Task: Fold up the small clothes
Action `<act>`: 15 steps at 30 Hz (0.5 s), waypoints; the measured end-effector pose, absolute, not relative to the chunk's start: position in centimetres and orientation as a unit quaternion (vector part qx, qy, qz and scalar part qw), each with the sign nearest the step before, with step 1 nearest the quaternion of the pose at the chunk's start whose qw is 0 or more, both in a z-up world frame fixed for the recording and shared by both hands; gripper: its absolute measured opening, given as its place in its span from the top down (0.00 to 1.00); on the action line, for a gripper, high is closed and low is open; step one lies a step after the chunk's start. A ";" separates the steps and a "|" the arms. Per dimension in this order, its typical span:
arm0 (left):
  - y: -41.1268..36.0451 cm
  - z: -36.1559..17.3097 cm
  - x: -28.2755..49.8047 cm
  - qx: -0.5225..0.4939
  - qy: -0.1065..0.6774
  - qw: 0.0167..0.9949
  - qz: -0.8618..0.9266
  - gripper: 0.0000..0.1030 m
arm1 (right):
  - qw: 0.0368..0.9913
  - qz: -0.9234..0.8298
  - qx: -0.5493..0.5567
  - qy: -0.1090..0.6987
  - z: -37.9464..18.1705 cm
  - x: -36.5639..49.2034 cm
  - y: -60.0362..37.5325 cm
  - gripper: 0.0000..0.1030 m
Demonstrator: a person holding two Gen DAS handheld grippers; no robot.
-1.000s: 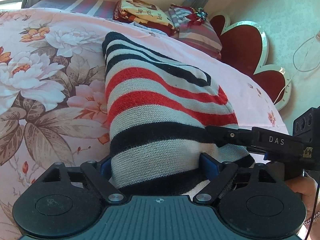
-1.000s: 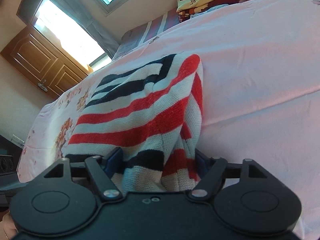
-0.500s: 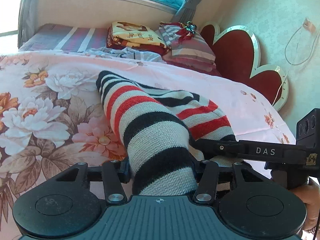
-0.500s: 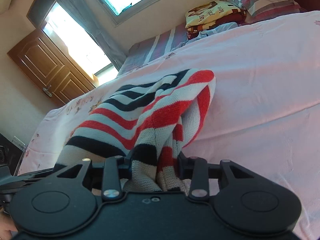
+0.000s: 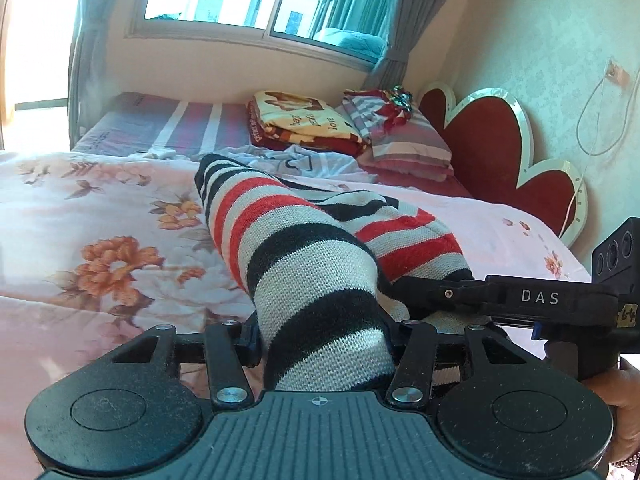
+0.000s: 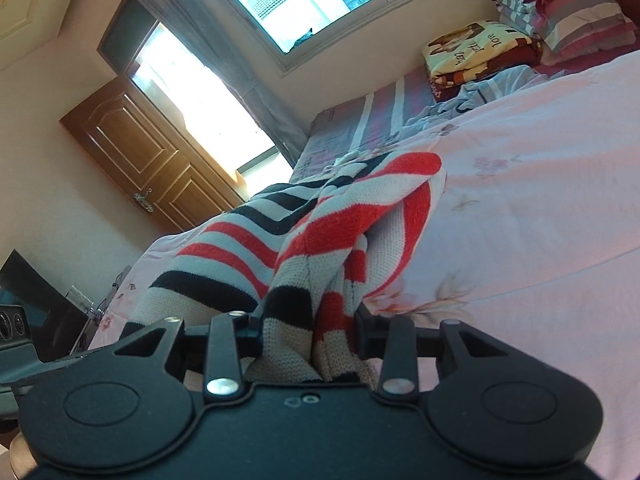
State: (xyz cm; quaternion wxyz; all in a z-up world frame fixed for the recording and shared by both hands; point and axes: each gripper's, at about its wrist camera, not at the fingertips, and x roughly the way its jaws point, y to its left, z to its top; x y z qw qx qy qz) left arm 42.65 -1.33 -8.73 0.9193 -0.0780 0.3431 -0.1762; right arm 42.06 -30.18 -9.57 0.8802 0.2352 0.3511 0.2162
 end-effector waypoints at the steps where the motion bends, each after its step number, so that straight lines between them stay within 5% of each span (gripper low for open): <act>1: 0.4 -8.7 42.6 -0.080 0.341 0.921 -0.171 0.51 | 0.879 0.221 0.234 0.351 -9.4 42.2 -28.8 0.65; 15: 23.0 -14.5 44.1 -0.086 0.361 0.916 -0.150 0.51 | 0.867 0.247 0.216 0.375 -13.6 45.1 -6.9 0.65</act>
